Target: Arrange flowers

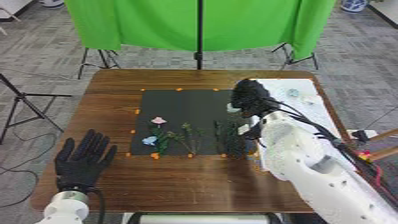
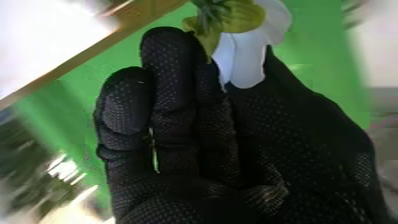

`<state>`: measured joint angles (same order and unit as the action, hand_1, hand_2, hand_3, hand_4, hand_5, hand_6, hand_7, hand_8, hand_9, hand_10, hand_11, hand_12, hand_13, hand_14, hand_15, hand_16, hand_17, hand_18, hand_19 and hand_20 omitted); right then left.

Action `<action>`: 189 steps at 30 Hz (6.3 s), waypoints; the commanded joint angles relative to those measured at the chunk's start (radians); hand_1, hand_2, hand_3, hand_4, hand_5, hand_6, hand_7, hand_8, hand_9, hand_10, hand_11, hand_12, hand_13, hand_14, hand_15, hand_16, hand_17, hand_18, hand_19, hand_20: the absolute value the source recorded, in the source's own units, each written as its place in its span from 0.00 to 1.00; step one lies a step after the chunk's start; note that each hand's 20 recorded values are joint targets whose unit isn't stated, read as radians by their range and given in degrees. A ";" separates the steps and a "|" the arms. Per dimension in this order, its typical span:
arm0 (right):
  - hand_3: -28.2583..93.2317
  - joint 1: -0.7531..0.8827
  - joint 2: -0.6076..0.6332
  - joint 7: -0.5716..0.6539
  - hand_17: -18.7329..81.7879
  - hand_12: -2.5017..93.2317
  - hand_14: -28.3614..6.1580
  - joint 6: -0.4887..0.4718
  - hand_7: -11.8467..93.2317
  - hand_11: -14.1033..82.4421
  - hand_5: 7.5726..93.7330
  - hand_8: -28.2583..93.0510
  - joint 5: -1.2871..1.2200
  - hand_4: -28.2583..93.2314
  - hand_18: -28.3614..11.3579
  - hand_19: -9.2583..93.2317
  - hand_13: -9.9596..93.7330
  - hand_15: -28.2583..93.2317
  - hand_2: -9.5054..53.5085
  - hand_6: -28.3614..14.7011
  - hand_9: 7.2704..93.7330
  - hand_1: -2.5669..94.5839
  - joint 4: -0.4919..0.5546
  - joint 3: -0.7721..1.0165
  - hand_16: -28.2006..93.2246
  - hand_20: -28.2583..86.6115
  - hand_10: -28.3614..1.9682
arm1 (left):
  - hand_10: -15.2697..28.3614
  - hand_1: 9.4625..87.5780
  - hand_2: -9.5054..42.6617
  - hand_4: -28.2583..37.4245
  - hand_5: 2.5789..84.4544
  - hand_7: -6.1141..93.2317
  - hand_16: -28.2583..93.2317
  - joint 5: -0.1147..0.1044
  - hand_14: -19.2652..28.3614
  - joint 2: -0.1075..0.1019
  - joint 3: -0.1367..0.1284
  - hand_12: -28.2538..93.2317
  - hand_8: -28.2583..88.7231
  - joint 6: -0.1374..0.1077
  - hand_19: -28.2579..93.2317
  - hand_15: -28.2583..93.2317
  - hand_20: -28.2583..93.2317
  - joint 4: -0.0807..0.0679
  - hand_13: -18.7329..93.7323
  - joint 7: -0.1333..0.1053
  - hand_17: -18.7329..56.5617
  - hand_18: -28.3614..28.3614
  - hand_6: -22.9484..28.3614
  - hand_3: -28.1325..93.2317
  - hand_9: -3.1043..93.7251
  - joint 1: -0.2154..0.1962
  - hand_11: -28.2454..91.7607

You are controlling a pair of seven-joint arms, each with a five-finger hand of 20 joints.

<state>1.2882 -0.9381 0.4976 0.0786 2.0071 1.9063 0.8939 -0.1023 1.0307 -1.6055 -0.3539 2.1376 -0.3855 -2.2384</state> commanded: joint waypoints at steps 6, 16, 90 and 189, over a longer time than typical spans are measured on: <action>0.81 -0.217 -0.336 -0.097 0.59 0.57 0.68 -0.143 0.51 0.36 0.70 0.34 0.083 0.00 0.26 0.88 0.76 0.60 0.00 0.63 0.82 0.70 -0.217 -0.230 0.60 0.55 0.59 | 0.69 0.21 0.42 0.00 0.50 0.26 0.19 -0.012 0.71 -0.025 0.037 0.33 0.15 -0.024 0.56 0.63 0.39 -0.028 0.42 0.000 0.17 0.76 0.60 0.86 0.42 0.017 0.48; 0.81 -0.193 -0.331 -0.110 0.59 0.57 0.68 -0.133 0.51 0.36 0.70 0.34 0.209 0.00 0.25 0.88 0.76 0.60 0.00 0.63 0.82 0.70 -0.252 -0.282 0.60 0.55 0.59 | 0.69 0.21 0.42 0.00 0.50 0.26 0.19 -0.002 0.71 -0.023 0.032 0.33 0.15 -0.030 0.56 0.63 0.39 -0.044 0.42 0.027 0.17 0.76 0.60 0.86 0.42 0.042 0.48; 0.88 -0.131 -0.042 0.185 0.37 0.21 0.28 -0.243 0.28 0.27 0.49 0.14 0.144 0.02 0.16 0.74 0.41 0.57 0.01 0.52 0.43 0.50 -0.179 0.223 0.34 0.48 0.27 | 0.69 0.21 0.42 0.00 0.51 0.26 0.18 -0.016 0.71 0.012 0.000 0.33 0.15 -0.017 0.56 0.64 0.40 -0.022 0.42 0.027 0.17 0.76 0.60 0.86 0.43 -0.015 0.48; 0.79 -0.198 -0.133 -0.118 0.48 0.45 0.58 -0.168 0.35 0.24 0.73 0.27 0.554 0.00 0.16 0.84 0.66 0.56 0.00 0.61 0.82 0.70 -0.217 -0.363 0.54 0.57 0.56 | 0.69 0.21 0.42 0.00 0.51 0.26 0.19 -0.047 0.71 -0.012 0.008 0.33 0.15 -0.041 0.56 0.64 0.40 -0.024 0.43 0.005 0.17 0.76 0.60 0.87 0.44 0.043 0.48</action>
<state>1.0831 -1.0797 0.3938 -0.0574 2.5658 1.6459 0.5163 -0.1358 1.0137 -1.5947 -0.3759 2.1117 -0.3884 -2.1715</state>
